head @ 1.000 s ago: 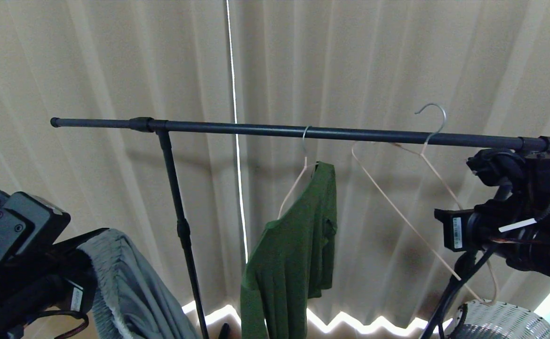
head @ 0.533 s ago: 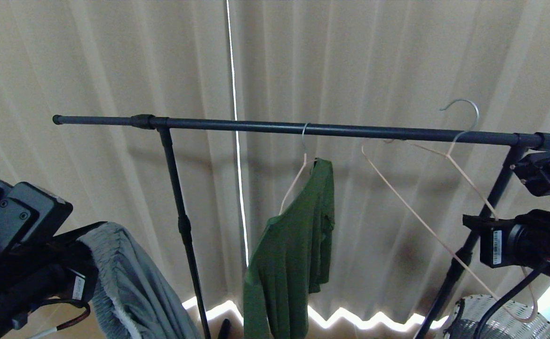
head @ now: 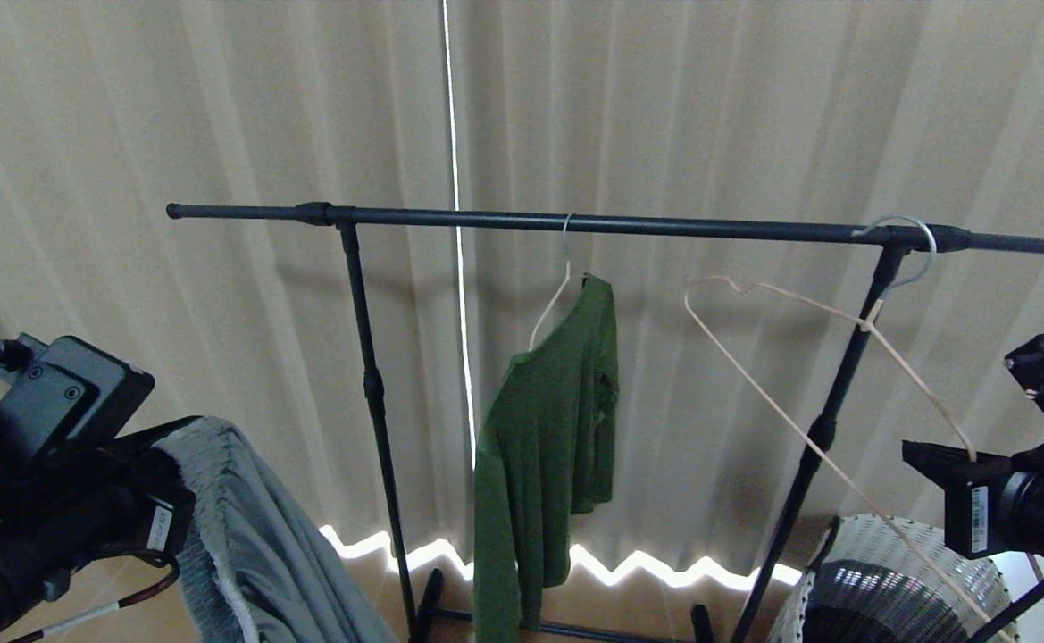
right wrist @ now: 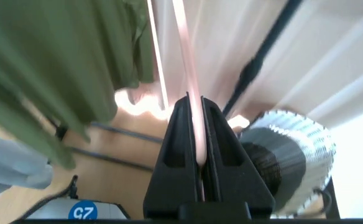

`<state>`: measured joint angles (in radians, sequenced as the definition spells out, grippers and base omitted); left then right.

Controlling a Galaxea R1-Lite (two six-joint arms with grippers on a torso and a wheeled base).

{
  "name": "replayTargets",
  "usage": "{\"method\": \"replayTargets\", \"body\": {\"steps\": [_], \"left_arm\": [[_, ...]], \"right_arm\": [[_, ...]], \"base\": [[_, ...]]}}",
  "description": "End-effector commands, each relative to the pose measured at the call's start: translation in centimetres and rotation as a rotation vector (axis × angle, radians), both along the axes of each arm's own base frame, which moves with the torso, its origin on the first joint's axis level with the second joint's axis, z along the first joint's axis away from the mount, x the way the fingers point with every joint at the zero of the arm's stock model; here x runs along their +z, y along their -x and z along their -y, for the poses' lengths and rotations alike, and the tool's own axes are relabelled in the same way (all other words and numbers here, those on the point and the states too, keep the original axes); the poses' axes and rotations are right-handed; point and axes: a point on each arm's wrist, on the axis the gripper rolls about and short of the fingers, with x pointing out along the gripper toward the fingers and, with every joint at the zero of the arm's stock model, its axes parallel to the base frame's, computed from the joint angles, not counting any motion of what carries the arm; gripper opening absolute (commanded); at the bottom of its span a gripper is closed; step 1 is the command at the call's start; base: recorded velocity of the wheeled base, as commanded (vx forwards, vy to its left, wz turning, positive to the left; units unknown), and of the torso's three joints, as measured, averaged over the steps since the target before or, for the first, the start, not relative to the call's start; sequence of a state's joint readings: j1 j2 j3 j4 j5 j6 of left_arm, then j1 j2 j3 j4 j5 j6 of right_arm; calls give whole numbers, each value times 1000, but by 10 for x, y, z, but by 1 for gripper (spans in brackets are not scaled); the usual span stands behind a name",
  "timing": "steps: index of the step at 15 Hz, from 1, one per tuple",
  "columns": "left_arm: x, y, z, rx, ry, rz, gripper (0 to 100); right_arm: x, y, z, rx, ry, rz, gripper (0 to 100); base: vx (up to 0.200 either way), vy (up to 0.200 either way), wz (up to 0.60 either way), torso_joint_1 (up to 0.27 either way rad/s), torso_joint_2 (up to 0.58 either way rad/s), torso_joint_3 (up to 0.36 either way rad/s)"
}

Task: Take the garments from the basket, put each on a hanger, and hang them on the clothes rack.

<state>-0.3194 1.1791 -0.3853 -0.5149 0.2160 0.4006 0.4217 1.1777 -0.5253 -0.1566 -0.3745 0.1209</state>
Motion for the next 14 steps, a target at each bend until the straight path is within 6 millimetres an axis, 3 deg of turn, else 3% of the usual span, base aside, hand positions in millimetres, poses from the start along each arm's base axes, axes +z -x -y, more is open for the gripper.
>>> {"method": "replayTargets", "body": {"steps": [1, 5, 10, 14], "left_arm": [[0, 0, 0, 0, -1, 0, 0], [2, -1, 0, -2, -1, 6, 0], [2, -1, 1, -4, 2, 5, 0], [22, -10, 7, -16, 16, 50, 0]], "right_arm": [[-2, 4, 2, 0, -1, 2, 0], [-1, 9, 4, 3, -7, 11, 0], [-11, 12, 5, 4, 6, -20, 0], [-7, 12, 4, 17, -9, -3, 0]], "base": [[-200, 0, 0, 2, 2, 2], [-200, 0, 0, 1, 4, 5], [0, 0, 0, 0, 0, 0], [0, 0, 0, 0, 0, 0]]}}
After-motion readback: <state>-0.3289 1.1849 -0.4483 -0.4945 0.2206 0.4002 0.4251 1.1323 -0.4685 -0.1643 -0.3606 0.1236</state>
